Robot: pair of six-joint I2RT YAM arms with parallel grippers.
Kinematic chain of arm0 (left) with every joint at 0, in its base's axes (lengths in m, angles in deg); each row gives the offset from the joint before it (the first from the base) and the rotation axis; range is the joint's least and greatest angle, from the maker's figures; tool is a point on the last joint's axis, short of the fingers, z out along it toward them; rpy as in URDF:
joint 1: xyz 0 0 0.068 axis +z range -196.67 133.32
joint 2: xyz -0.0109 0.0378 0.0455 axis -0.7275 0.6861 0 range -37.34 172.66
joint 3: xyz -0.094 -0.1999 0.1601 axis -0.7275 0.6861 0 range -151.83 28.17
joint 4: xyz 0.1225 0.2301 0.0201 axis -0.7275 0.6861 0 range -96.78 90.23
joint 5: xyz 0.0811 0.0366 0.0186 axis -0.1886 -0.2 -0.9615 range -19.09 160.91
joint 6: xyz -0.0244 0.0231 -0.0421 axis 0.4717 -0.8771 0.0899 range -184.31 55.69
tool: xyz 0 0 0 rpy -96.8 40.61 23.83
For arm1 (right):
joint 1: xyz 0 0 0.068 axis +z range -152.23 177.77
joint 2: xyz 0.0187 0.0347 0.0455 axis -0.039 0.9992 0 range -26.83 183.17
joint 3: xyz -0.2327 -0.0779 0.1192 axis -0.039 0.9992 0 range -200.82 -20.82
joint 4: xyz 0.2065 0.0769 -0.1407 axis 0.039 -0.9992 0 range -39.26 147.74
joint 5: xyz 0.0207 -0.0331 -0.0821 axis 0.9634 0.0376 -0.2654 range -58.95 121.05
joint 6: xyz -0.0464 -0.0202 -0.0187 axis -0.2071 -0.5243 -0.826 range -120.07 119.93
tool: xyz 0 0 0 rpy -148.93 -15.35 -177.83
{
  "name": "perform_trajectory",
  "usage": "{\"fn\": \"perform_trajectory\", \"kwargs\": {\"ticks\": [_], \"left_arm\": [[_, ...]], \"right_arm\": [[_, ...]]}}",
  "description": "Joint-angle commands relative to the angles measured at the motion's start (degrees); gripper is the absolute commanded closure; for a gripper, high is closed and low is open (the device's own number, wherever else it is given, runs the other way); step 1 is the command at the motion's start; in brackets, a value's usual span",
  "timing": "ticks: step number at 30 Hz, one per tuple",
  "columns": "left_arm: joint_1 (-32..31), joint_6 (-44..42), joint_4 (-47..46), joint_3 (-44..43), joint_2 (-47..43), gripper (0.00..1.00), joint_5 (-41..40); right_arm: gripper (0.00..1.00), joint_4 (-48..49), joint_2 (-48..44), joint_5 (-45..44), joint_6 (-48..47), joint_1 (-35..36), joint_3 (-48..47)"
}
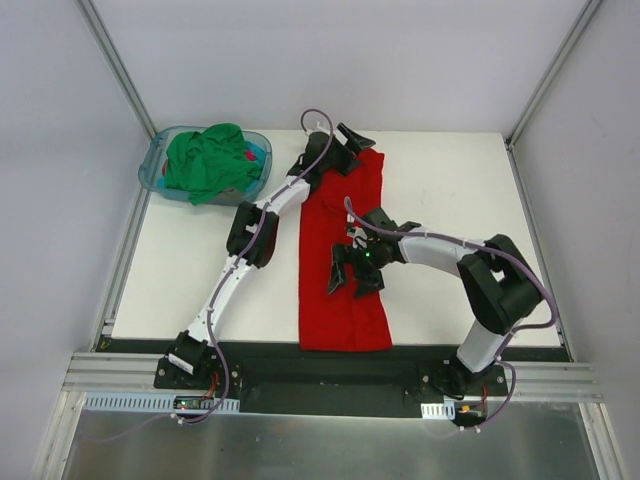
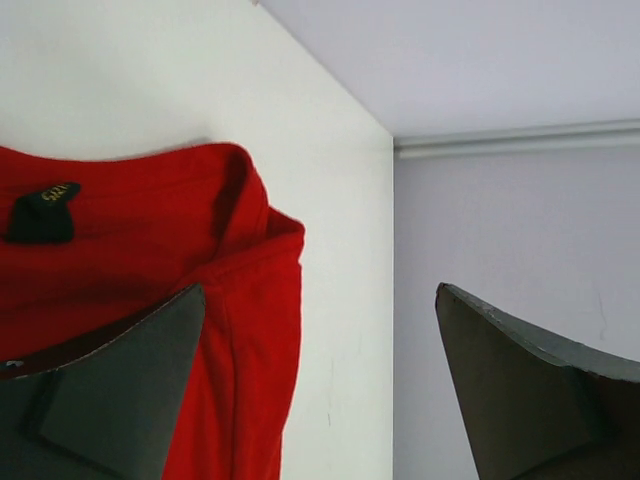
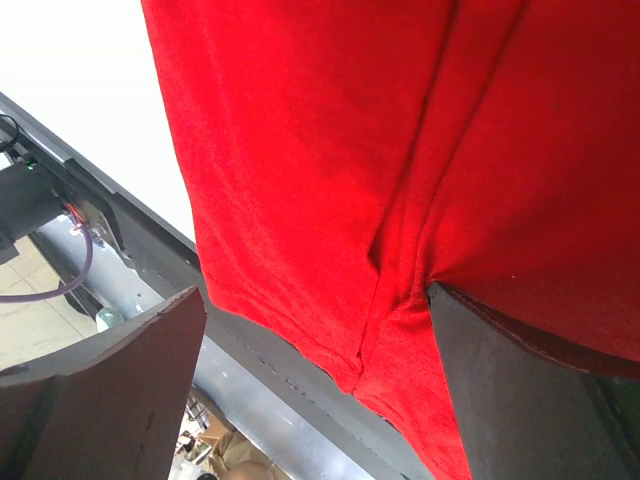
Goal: Fold and stack the t-shirts
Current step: Rotate the tshirt 90 degrees
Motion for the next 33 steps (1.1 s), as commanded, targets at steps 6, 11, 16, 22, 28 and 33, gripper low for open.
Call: {"fn": "perform_trajectory", "kwargs": {"ticks": [6, 11, 16, 22, 28, 33], "left_arm": [[-1.0, -6.4, 3.3, -1.2, 1.5, 0.01, -20.2], [-1.0, -6.2, 4.9, -1.7, 1.0, 0.01, -28.8], [-0.9, -6.8, 3.1, -3.0, 1.9, 0.01, -32.8], [-0.2, -7.3, 1.7, -3.0, 1.7, 0.01, -33.6], [0.5, -14.0, -1.2, -2.4, -4.6, 0.01, -23.4], [-1.5, -26.0, -0.3, 4.9, -21.1, 0.01, -12.2]], "right_arm": [[0.04, -2.7, 1.0, -2.9, -0.7, 1.8, -4.7], [0.04, -4.9, -4.7, -4.4, -0.9, 1.8, -2.0], [0.04, -7.8, -9.5, -5.5, -3.1, 1.7, -0.5], [0.04, -6.7, -15.2, -9.7, -3.4, 1.2, -1.2], [0.04, -3.9, -22.2, -13.2, 0.0, -0.9, 2.3], [0.04, -3.6, -34.0, -18.8, 1.1, -2.2, 6.1]]}}
